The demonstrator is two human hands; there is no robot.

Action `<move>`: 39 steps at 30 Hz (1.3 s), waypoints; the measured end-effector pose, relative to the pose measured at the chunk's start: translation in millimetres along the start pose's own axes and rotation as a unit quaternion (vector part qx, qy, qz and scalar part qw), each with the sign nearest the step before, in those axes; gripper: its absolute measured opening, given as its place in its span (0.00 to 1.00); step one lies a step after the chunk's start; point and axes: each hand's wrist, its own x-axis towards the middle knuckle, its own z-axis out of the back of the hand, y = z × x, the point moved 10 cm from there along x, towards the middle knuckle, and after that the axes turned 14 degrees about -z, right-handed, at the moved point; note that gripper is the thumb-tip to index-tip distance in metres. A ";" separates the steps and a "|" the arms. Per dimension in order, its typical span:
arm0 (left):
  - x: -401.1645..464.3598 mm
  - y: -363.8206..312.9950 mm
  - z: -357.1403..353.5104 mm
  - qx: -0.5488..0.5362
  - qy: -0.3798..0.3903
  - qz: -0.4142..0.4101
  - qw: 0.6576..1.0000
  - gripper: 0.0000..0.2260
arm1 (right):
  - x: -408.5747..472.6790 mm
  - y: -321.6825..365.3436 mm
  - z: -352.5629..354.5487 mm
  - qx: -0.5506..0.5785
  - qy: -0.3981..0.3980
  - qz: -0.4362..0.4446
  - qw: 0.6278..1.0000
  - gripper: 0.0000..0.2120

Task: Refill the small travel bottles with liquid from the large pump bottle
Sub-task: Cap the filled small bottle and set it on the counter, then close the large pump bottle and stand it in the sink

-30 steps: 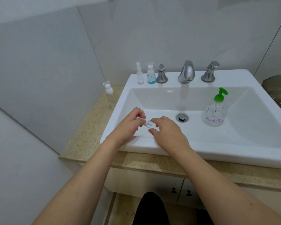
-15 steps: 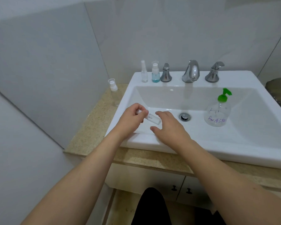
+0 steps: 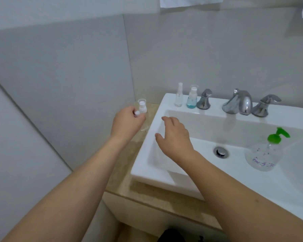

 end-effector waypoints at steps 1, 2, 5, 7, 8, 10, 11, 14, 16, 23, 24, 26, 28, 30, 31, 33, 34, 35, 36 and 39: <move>2.8 7.4 -6.2 0.015 0.015 0.003 1.000 0.10 | 4.4 4.6 -5.0 -0.005 0.000 0.001 1.000 0.29; 5.2 14.7 -11.8 0.024 0.026 0.004 0.999 0.10 | 9.2 8.8 -9.9 -0.006 0.001 0.001 1.000 0.28; 9.5 32.5 -24.8 0.045 0.048 0.009 0.998 0.11 | 19.1 16.5 -21.5 -0.011 0.004 0.002 1.000 0.28; 10.4 41.3 -34.2 0.056 0.073 0.014 0.996 0.09 | 21.7 15.4 -25.8 -0.014 0.006 -0.005 1.000 0.28; 10.7 46.6 -39.8 0.060 0.089 0.016 0.994 0.08 | 22.8 13.8 -29.2 -0.010 0.010 -0.014 1.000 0.28; 9.7 56.3 -49.5 0.068 0.116 0.019 0.991 0.07 | 23.4 9.7 -35.3 0.002 0.018 -0.030 0.999 0.27; 8.4 61.0 -53.0 0.068 0.124 0.022 0.990 0.07 | 23.0 8.4 -37.4 0.002 0.018 -0.032 0.999 0.27; 4.7 69.7 -57.4 0.067 0.129 0.025 0.989 0.08 | 23.3 3.7 -38.8 0.007 0.013 -0.038 0.999 0.27; 2.6 71.2 -58.6 0.073 0.133 0.025 0.988 0.08 | 23.1 -0.1 -37.6 0.011 0.013 -0.050 0.999 0.27; -2.9 65.5 -58.0 0.072 0.162 0.028 0.984 0.09 | 16.3 -5.0 -28.0 0.022 0.017 -0.060 0.998 0.27; -4.2 65.9 -56.4 0.070 0.164 0.031 0.984 0.10 | 15.5 -5.3 -25.8 0.025 0.016 -0.060 0.998 0.27; -6.1 65.2 -51.6 0.074 0.166 0.037 0.983 0.12 | 13.3 -6.0 -18.7 0.030 0.010 -0.059 0.998 0.27; -8.1 62.4 -45.7 0.089 0.172 0.043 0.980 0.15 | 10.0 -7.6 -11.6 0.034 0.007 -0.058 0.998 0.27; -8.2 55.9 -35.9 0.107 0.165 0.044 0.979 0.19 | 6.9 -10.7 -4.6 0.035 0.006 -0.059 0.998 0.27; -7.5 49.7 -29.7 0.112 0.152 0.039 0.981 0.21 | 4.9 -12.7 0.0 0.035 0.005 -0.061 0.998 0.27; -5.9 29.3 -17.0 0.113 0.116 0.020 0.987 0.22 | 0.8 -16.2 12.4 0.040 -0.001 -0.062 0.997 0.28; -5.6 16.4 -12.9 0.110 0.099 0.006 0.989 0.22 | -0.6 -17.7 17.8 0.044 -0.004 -0.062 0.997 0.28; -6.2 1.9 -11.2 0.105 0.088 -0.011 0.991 0.21 | -2.6 -19.2 24.5 0.046 -0.008 -0.062 0.997 0.28; -7.8 -12.3 -12.4 0.099 0.083 -0.028 0.991 0.21 | -4.6 -21.0 31.1 0.048 -0.014 -0.061 0.997 0.28; -16.6 -50.1 -26.9 0.088 0.102 -0.068 0.989 0.22 | -9.9 -30.8 49.3 0.055 -0.024 -0.064 0.996 0.27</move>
